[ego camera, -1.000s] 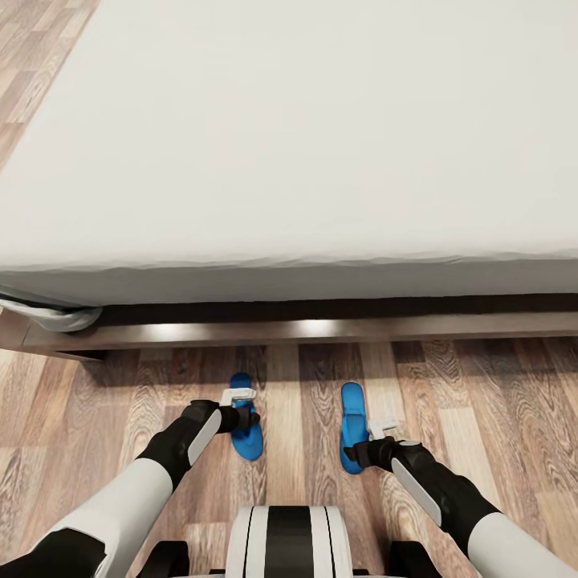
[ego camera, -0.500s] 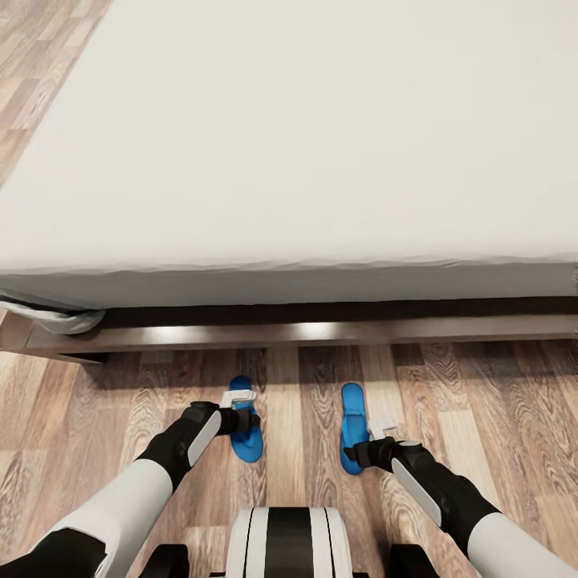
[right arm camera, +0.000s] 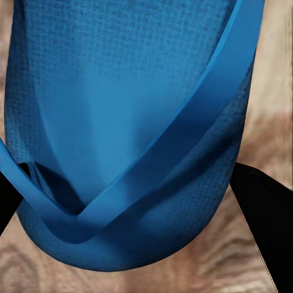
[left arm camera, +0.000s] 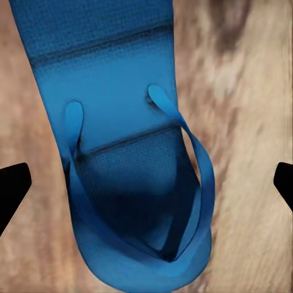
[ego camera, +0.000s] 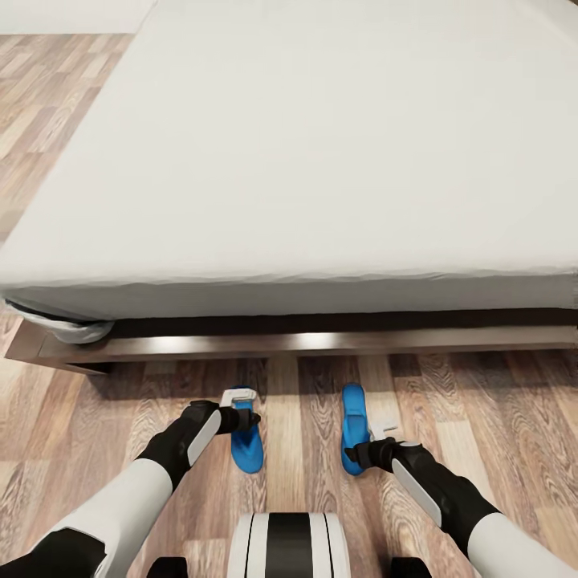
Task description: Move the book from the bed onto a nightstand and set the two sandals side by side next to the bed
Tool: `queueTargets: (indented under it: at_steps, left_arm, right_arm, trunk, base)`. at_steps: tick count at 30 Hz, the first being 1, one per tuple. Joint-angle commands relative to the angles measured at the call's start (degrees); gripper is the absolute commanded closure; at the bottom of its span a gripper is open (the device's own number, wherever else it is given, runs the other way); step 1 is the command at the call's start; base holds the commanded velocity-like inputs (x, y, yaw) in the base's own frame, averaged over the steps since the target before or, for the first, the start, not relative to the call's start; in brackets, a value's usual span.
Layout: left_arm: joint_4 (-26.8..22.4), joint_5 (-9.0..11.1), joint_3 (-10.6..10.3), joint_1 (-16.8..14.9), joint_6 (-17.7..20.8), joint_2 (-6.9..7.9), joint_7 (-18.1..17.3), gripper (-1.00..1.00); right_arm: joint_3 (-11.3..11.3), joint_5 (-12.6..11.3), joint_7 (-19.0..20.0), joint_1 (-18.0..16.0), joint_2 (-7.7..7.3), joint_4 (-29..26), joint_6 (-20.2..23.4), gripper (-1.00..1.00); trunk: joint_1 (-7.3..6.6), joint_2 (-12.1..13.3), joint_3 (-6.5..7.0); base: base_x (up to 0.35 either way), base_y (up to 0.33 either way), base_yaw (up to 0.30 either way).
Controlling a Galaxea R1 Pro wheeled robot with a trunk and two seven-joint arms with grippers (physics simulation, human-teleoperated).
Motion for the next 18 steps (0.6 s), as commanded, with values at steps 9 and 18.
queueTargets:
  at_steps: [9, 18]
  left_arm:
    - [0.20, 0.44, -0.03, -0.01, -0.03, 0.04, 0.29, -1.00]
    - [0.46, 0.53, -0.01, 0.07, -0.13, 0.09, 0.31, -1.00]
  right_arm:
    - [0.16, -0.14, 0.03, -0.03, -0.01, -0.05, 0.08, 1.00]
    - [0.10, -0.13, 0.03, -0.03, -0.06, -0.07, -0.83, 1.00]
  trunk:
    - [-0.03, 0.00, 0.08]
    - [-0.03, 0.00, -0.16]
  base:
    - [0.000, 0.000, 0.136]
    - [0.000, 0.000, 0.258]
